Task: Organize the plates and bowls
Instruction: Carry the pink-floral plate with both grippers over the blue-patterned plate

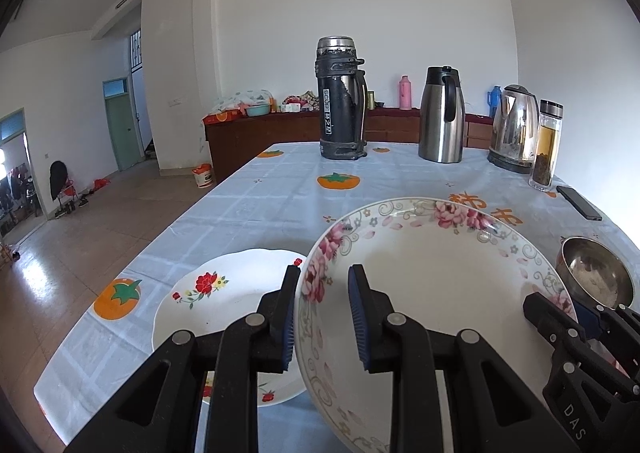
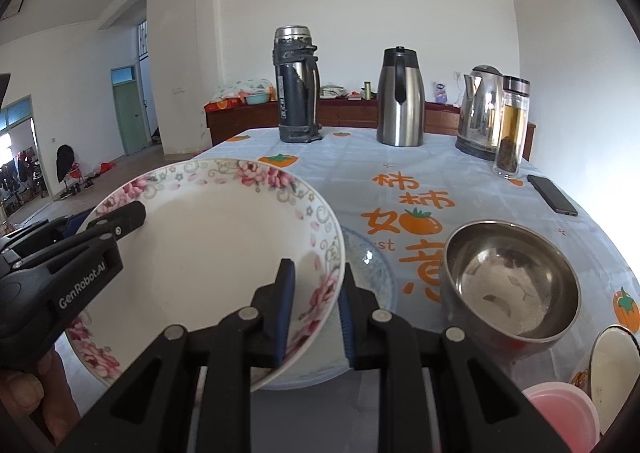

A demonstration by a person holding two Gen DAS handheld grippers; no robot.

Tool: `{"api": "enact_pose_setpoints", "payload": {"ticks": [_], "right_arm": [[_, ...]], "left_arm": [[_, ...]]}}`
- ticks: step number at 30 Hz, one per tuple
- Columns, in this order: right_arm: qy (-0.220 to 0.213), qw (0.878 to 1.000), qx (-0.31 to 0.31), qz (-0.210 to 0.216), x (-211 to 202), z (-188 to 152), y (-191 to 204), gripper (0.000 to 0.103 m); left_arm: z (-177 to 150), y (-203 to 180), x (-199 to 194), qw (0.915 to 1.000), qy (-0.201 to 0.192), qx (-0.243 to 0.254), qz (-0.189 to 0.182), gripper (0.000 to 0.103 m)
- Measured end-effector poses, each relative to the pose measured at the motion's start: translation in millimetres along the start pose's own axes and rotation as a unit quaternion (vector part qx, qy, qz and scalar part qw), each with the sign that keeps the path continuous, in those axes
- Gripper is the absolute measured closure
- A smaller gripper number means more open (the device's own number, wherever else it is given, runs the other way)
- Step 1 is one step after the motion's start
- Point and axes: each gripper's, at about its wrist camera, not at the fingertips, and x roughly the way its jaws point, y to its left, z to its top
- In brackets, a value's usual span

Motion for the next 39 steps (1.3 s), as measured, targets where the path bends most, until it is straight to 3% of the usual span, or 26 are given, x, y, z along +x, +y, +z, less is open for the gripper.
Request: {"api": "enact_pose_setpoints", "payload": {"ticks": [39], "right_arm": [[0.07, 0.994, 0.018, -0.08, 25, 1, -10, 0.079]], "left_arm": [[-3, -17, 42, 0.9977, 0.035, -0.001, -0.057, 0.076]]}}
